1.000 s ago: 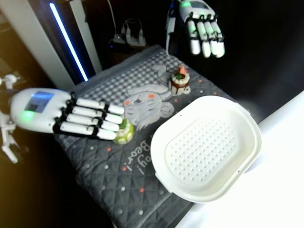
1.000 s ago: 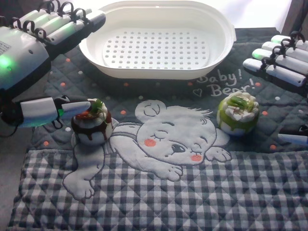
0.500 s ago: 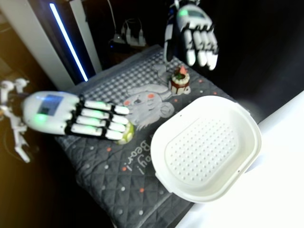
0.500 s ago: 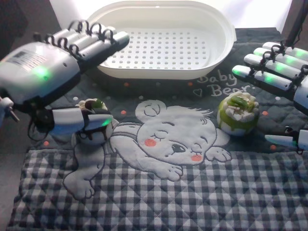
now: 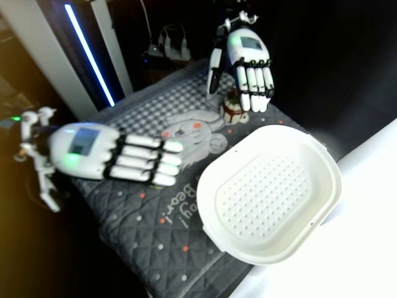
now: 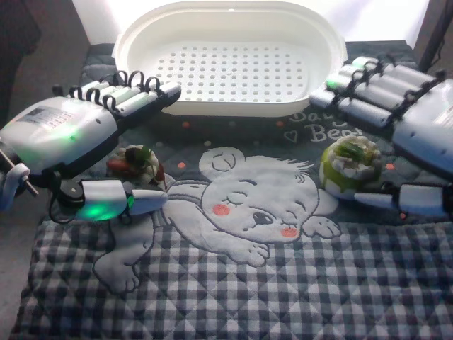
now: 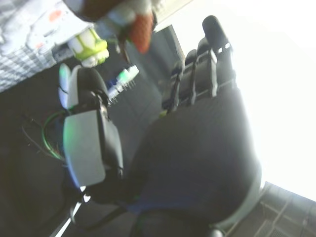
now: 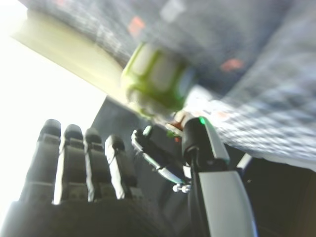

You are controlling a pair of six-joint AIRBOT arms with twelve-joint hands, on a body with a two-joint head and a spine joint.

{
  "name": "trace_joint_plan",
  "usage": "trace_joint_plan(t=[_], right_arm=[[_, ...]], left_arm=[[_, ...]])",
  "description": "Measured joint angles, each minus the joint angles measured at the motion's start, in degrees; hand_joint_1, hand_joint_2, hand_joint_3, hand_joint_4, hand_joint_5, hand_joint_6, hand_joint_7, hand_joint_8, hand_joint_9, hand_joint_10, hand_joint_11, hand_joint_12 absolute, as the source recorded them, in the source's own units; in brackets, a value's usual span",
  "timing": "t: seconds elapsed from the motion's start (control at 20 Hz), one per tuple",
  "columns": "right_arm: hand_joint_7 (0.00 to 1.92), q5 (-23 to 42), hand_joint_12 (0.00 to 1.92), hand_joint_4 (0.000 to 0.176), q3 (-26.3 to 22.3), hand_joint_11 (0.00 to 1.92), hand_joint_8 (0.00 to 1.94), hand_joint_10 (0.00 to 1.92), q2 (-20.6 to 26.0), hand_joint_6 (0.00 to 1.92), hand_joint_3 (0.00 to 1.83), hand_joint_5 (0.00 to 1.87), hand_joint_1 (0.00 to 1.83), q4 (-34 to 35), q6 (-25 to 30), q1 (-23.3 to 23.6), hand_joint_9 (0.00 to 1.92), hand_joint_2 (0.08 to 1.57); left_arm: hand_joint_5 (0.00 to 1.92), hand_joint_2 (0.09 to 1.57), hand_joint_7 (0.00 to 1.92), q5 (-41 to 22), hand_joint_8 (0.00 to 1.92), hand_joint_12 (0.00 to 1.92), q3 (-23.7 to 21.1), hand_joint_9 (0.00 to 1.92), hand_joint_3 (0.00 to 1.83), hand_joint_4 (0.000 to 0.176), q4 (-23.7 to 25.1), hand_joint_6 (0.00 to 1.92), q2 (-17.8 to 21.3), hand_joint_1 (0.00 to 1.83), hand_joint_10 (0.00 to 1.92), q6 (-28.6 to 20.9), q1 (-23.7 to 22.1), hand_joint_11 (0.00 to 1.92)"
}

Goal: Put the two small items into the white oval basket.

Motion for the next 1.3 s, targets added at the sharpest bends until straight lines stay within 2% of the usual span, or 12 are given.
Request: trace_joint_plan(t=[0.1,0.25,0.4,0.45,0.5,0.55,0.6,0.65,0.85,1.05,1.15,1.3], right_arm=[[0.0,-3.2,0.0,0.0,1.0,0.0,0.0,0.0,-2.1,0.0,0.0,0.0,0.87,-0.2,0.0,0.3,0.0,1.09],[0.01,-5.1,0.01,0.005,2.1,0.01,0.0,0.02,-3.1,0.01,0.0,0.02,0.97,0.0,0.4,0.7,0.05,1.09],[0.47,-5.8,1.44,0.0,2.4,0.0,0.13,0.16,-3.4,0.11,0.0,0.37,0.95,0.6,0.7,0.7,0.52,1.22],[0.49,-6.1,1.63,0.0,2.4,0.04,0.4,0.75,-3.6,0.35,0.01,0.36,0.96,0.5,0.7,0.7,0.43,1.24],[0.62,-5.8,1.86,0.0,2.4,0.27,1.34,1.42,-3.6,1.41,0.01,0.44,1.05,0.4,0.6,0.7,0.47,1.33],[0.65,-5.9,1.91,0.0,2.5,0.52,1.55,1.73,-3.6,1.65,0.01,0.45,1.07,0.5,0.5,0.9,0.56,1.35],[0.7,-6.0,1.92,0.0,2.5,0.79,1.51,1.82,-3.6,1.68,0.0,0.52,1.09,0.4,0.5,0.9,0.73,1.33],[0.67,-5.9,1.92,0.0,2.5,0.98,1.6,1.9,-3.6,1.71,0.0,0.52,1.08,0.5,0.5,0.9,0.85,1.35],[1.16,-6.0,1.92,0.0,2.5,1.44,1.93,1.92,-3.5,1.91,0.0,0.87,1.42,0.6,0.7,0.9,1.37,1.24],[1.27,-5.6,1.92,0.0,1.5,1.5,1.94,1.92,-1.6,1.92,0.0,0.96,1.46,0.6,0.4,0.9,1.43,1.23],[1.18,-5.1,1.92,0.0,0.7,1.39,1.94,1.92,-0.3,1.75,0.98,0.77,1.08,0.4,0.1,0.9,1.32,0.83],[1.21,-5.3,1.92,0.0,0.9,1.44,1.94,1.92,0.1,1.92,0.44,0.9,1.44,-1.4,0.1,6.2,1.35,0.97]], left_arm=[[0.01,1.08,0.01,1.4,0.0,0.94,1.3,0.04,0.0,0.106,-2.6,0.0,-1.2,0.84,0.0,0.1,0.5,0.0],[0.24,1.05,0.23,2.6,0.03,1.27,2.7,0.27,0.0,0.052,-4.3,0.03,-3.2,1.09,0.07,-0.2,1.2,0.0],[0.59,1.11,0.55,3.4,0.04,1.4,3.0,0.64,0.0,0.0,-5.5,0.04,-4.4,1.23,0.31,-0.5,2.0,0.36],[0.7,1.12,0.66,3.0,0.05,1.42,3.6,0.63,0.0,0.0,-5.8,0.05,-4.8,1.27,0.63,-1.5,2.1,0.46],[0.71,1.2,0.7,2.3,1.08,1.65,3.8,0.79,0.0,0.0,-5.8,1.04,-4.9,1.32,1.29,-2.5,2.3,0.68],[0.69,1.26,0.66,1.5,1.44,1.83,3.9,0.7,0.01,0.004,-5.8,1.37,-4.9,1.17,1.61,-3.1,2.7,0.74],[0.66,1.3,0.6,1.2,1.6,1.9,3.9,0.7,0.03,0.017,-5.7,1.53,-4.9,1.12,1.86,-3.3,3.0,0.81],[0.67,0.98,0.62,1.2,1.77,1.92,3.9,0.69,0.72,0.0,-5.8,1.68,-4.9,1.27,1.91,-3.5,3.1,0.92],[0.99,1.01,1.03,0.0,1.92,1.92,3.3,1.16,0.23,0.0,-5.6,1.92,-4.3,1.69,1.92,-3.9,3.3,1.26],[1.03,1.06,1.13,-0.5,1.92,1.92,2.6,1.27,0.12,0.072,-3.8,1.92,-3.3,1.69,1.92,-3.4,3.1,1.35],[1.01,1.06,1.14,-0.3,1.92,1.92,2.5,1.29,0.22,0.106,-2.2,1.92,-3.0,1.63,1.92,-3.0,1.0,1.37],[0.91,1.06,1.03,-1.8,1.92,1.92,2.8,1.18,0.21,0.149,0.5,1.92,-2.0,1.6,1.92,-3.3,-4.6,1.27]])
